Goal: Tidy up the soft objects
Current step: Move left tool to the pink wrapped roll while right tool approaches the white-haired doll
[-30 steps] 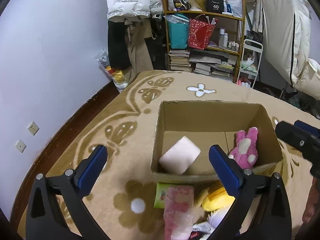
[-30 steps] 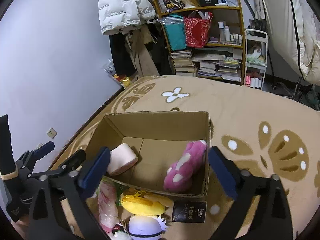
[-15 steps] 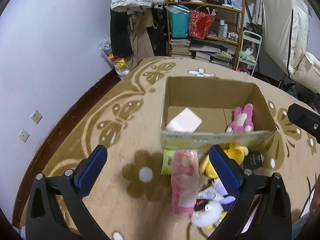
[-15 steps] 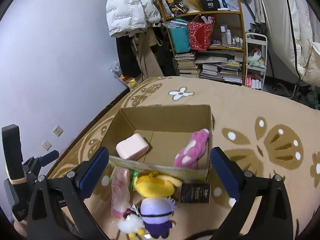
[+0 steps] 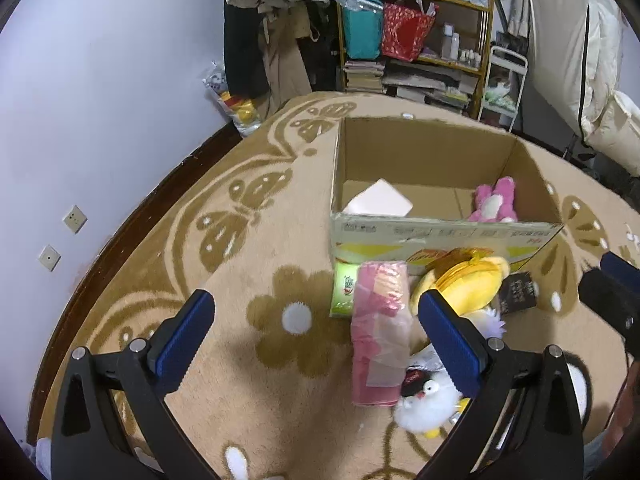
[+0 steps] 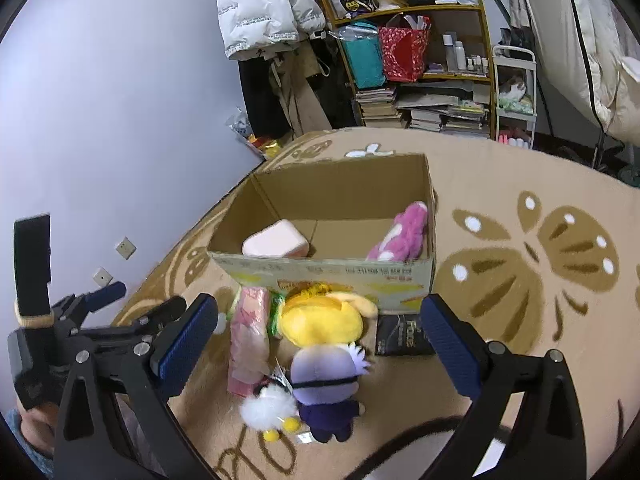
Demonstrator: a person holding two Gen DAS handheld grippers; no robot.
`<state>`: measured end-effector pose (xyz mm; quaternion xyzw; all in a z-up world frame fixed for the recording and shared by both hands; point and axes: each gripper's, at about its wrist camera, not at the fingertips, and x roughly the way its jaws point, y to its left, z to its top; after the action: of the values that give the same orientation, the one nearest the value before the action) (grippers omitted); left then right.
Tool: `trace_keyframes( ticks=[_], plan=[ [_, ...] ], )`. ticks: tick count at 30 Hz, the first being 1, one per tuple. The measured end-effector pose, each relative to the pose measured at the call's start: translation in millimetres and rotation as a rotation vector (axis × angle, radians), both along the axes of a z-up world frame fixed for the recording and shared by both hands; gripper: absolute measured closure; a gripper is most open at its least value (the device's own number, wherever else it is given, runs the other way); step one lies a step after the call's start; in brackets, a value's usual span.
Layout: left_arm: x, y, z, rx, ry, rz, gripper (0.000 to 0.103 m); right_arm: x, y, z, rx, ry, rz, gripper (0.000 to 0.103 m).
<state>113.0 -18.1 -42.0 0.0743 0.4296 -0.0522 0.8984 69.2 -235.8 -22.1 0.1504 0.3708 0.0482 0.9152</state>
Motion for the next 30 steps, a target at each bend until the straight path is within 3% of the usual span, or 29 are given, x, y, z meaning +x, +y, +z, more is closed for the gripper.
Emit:
trace_keyframes(
  ticks=[13, 30],
  plan=[
    [19.4, -4.5, -35.5, 0.019, 0.096, 0.01, 0.002, -3.9, -1.8, -55.7, 0.027, 0.097, 0.008, 0.0],
    [33.2, -12.9, -66.3, -0.002, 0.196, 0.008, 0.002, 16.3, -0.7, -99.5, 0.033, 0.192, 0.011, 0.0]
  ],
)
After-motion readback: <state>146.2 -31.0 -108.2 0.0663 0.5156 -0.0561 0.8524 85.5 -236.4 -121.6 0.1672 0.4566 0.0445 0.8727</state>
